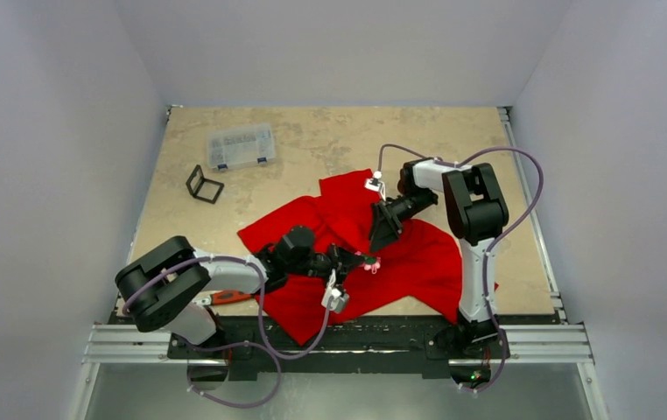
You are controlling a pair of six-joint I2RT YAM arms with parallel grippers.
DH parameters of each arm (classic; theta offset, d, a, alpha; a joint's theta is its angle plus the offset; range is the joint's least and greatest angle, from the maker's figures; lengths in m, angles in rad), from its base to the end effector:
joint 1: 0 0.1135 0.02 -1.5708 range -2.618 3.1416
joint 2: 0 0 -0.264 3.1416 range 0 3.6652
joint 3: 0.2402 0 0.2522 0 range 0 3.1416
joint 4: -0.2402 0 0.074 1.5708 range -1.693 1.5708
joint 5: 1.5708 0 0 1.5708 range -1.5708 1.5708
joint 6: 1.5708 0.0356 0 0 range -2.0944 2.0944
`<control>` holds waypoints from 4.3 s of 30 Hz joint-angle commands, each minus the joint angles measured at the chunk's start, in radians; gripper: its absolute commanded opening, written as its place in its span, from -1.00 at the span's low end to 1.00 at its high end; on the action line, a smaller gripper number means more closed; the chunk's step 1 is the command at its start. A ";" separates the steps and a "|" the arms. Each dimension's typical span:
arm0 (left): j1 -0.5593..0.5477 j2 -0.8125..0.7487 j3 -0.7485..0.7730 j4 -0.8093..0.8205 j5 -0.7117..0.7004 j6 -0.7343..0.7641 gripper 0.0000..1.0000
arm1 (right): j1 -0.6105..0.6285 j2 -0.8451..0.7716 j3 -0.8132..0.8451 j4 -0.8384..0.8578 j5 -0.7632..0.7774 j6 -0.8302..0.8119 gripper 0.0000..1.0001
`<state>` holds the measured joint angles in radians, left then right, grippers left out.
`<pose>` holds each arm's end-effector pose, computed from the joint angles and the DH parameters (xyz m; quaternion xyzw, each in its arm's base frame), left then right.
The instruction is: Remove the brooch from the garment
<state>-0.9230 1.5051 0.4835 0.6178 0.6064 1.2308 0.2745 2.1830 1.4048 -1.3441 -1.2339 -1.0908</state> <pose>0.1508 -0.2329 0.1587 0.7793 0.2327 -0.1656 0.5578 0.3214 0.1254 0.1273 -0.3729 0.7083 0.5991 0.0171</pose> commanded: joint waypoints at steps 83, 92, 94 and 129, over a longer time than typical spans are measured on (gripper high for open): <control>0.305 -0.033 0.266 -0.150 0.088 -1.171 -0.44 | -0.016 -0.597 -0.571 1.559 0.094 1.352 -1.00; 0.332 0.006 0.219 -0.097 0.022 -1.590 -0.02 | -0.015 -0.618 -0.624 1.741 0.135 1.553 -1.00; 0.346 -0.008 0.196 -0.104 -0.003 -1.689 0.09 | -0.015 -0.620 -0.642 1.821 0.153 1.633 -1.00; 0.401 0.206 0.297 0.254 0.089 -2.200 -0.25 | -0.015 -0.624 -0.756 2.131 0.339 1.947 -1.00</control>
<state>-0.5289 1.7103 0.7338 0.8078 0.7025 -0.9550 0.2554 1.5681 0.6464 0.7166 -0.8982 0.8490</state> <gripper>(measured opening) 0.390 0.074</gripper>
